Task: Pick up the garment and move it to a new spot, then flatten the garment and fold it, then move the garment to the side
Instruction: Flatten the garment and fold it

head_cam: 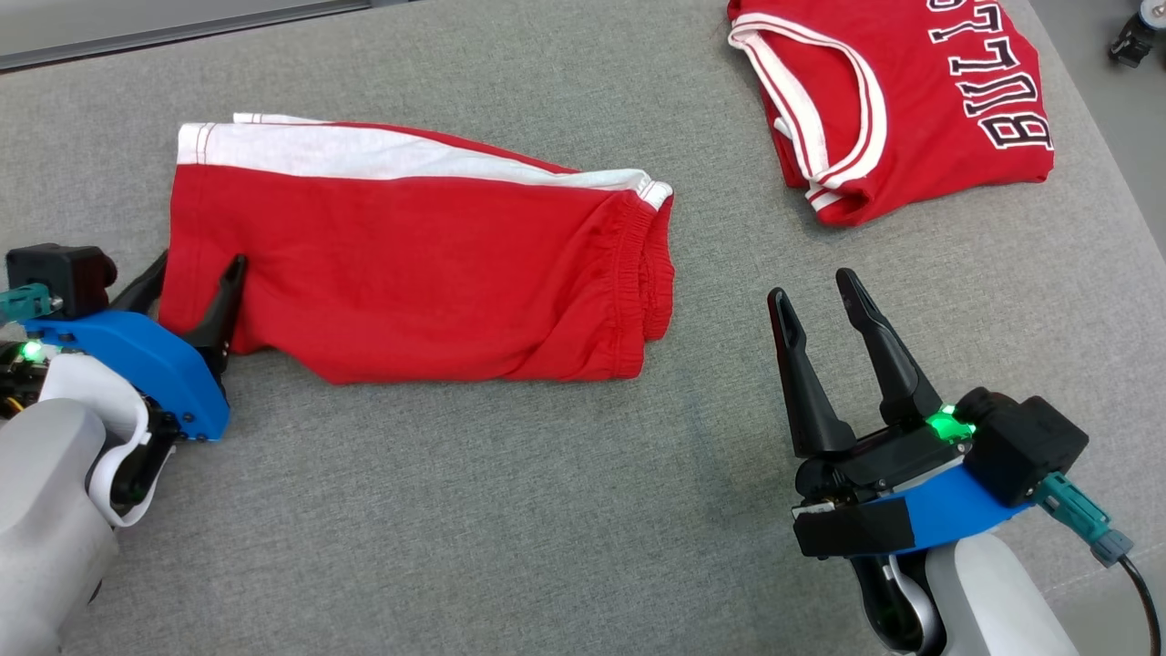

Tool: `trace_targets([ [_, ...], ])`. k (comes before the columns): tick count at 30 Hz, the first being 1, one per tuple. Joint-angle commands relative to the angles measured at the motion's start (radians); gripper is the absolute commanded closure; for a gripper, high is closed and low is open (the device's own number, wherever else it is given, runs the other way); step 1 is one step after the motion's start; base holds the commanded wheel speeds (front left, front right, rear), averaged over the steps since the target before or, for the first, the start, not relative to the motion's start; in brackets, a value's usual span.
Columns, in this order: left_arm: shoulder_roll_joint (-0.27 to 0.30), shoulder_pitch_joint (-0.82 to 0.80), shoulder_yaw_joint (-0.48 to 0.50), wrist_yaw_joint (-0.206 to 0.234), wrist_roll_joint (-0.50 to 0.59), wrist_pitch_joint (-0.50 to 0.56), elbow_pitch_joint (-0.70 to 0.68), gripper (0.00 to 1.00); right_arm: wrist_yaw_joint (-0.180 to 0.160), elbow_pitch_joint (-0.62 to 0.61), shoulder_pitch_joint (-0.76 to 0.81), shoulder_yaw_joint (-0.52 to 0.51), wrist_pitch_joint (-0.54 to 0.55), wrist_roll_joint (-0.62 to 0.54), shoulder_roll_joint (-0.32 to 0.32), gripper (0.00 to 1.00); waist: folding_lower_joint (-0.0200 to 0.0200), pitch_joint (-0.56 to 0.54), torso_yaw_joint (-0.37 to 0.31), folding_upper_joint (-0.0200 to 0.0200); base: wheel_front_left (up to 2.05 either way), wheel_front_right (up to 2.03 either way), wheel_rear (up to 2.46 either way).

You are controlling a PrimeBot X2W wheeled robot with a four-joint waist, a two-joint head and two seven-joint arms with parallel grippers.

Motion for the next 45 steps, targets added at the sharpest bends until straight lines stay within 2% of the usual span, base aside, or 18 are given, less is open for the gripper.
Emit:
trace_targets([
  [1,-0.010,0.009,-0.019,0.000,-0.002,0.023,0.003,0.00,0.001,0.003,-0.007,-0.001,-0.005,0.008,0.000,0.00,0.0000,-0.001,-0.001,0.0001,0.00,0.00,0.00],
  [4,-0.018,0.012,-0.033,-0.007,-0.007,0.037,-0.025,0.00,0.001,0.000,-0.006,-0.002,-0.005,0.010,0.001,0.00,0.0000,-0.003,-0.002,0.0001,0.00,0.00,0.00],
  [5,-0.018,0.012,-0.038,-0.008,-0.006,0.042,-0.034,0.57,0.001,-0.002,-0.006,-0.004,-0.005,0.010,0.001,0.00,0.0000,-0.004,-0.001,0.0001,0.00,0.00,0.00],
  [6,-0.015,0.011,-0.043,-0.008,-0.004,0.045,-0.039,0.91,0.001,-0.004,-0.006,-0.006,-0.005,0.010,0.000,0.00,0.0000,-0.004,0.000,0.0001,0.00,0.00,0.00],
  [7,-0.012,0.010,-0.046,-0.009,-0.005,0.045,-0.044,1.00,0.001,-0.005,-0.005,-0.006,-0.005,0.009,0.001,0.00,0.0000,-0.005,0.001,0.0001,0.00,0.00,0.00],
  [17,-0.025,0.028,-0.042,-0.012,-0.006,-0.032,-0.099,1.00,0.001,0.003,0.029,-0.008,-0.005,0.017,0.000,0.00,0.0000,-0.051,0.037,0.0001,0.00,0.00,0.00],
  [22,-0.047,0.084,-0.026,0.009,-0.035,-0.075,-0.154,1.00,0.001,0.017,0.067,-0.027,-0.005,0.022,0.000,0.00,0.0000,-0.101,0.076,0.0001,0.00,0.00,0.00],
  [32,-0.031,0.239,-0.022,0.095,-0.067,-0.105,-0.319,1.00,0.001,0.032,0.151,-0.074,-0.004,0.034,0.000,0.00,0.0000,-0.175,0.158,0.0001,0.00,0.00,0.00],
  [37,-0.017,0.297,-0.020,0.136,-0.074,-0.113,-0.356,1.00,0.001,0.028,0.174,-0.082,0.003,0.035,0.000,0.00,0.0000,-0.188,0.177,0.0001,0.00,0.00,0.00],
  [39,-0.026,0.306,-0.011,0.151,-0.061,-0.122,-0.348,0.00,0.001,0.028,0.178,-0.084,0.008,0.032,0.000,0.00,0.0000,-0.192,0.183,0.0001,0.00,0.00,0.00],
  [43,-0.045,0.319,0.013,0.178,0.004,-0.135,-0.303,0.00,0.001,0.033,0.172,-0.085,0.016,0.024,0.000,0.00,0.0000,-0.204,0.189,0.0001,0.00,0.00,0.00],
  [45,-0.060,0.327,0.070,0.186,0.041,-0.139,-0.302,0.00,0.001,0.037,0.171,-0.093,0.018,0.012,0.000,0.00,0.0000,-0.212,0.194,0.0001,0.00,0.00,0.00],
])
